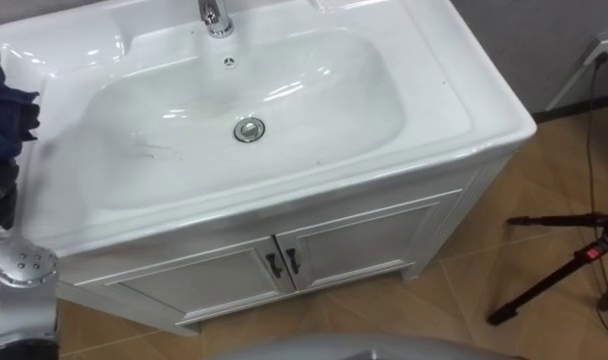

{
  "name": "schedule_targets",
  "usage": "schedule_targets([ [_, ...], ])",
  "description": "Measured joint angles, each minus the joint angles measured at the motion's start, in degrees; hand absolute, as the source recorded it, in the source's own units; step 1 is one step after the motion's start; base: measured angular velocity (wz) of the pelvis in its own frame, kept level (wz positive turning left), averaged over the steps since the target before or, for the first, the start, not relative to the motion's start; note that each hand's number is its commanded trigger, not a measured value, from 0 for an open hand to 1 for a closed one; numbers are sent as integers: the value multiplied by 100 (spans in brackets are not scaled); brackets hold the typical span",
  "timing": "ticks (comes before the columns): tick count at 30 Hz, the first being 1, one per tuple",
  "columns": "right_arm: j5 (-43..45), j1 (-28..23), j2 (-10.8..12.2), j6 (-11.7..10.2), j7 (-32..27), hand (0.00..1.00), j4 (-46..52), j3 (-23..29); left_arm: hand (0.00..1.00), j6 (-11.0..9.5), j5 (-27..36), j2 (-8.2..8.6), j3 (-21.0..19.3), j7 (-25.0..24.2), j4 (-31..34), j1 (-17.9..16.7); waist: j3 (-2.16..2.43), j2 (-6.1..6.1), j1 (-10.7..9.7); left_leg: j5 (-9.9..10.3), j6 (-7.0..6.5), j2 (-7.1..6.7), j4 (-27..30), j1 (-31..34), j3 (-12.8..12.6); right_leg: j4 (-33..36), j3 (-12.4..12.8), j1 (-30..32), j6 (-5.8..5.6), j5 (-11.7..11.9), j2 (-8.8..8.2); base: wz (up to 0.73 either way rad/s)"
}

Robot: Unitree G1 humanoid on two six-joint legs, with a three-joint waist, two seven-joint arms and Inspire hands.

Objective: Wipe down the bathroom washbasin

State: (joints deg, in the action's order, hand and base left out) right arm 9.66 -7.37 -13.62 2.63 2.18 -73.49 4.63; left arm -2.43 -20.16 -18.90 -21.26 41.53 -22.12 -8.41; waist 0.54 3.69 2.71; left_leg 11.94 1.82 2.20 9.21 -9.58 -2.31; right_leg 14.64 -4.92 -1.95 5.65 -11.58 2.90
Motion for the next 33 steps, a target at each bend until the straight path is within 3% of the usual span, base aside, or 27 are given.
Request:
schedule_targets([
  [4,98,-51,-2,4,45,0,-1,8,100,11,293,0,-173,40,-402,-7,3,55,9,0,0,0,0,1,6,1,20,6,0,-1,8,-1],
  [7,101,-109,-2,116,45,0,-3,11,100,37,477,0,-266,41,-459,-23,-1,100,46,0,0,-1,1,1,9,3,20,7,-1,0,6,0],
  [13,144,-136,-5,122,48,0,-9,124,100,58,479,0,-457,67,-488,-22,-2,174,49,0,0,-14,3,2,112,16,13,1,-10,-8,2,1],
  [22,38,-111,-1,111,52,0,26,122,100,61,454,1,-439,37,-485,8,-8,104,9,-1,-1,-40,6,44,123,107,16,77,-32,-51,-20,2],
  [33,-19,-64,-1,47,44,0,93,123,100,55,359,1,-312,71,-420,85,-41,113,-236,-2,-5,-105,28,88,154,86,-1,86,-106,-20,-91,2],
])
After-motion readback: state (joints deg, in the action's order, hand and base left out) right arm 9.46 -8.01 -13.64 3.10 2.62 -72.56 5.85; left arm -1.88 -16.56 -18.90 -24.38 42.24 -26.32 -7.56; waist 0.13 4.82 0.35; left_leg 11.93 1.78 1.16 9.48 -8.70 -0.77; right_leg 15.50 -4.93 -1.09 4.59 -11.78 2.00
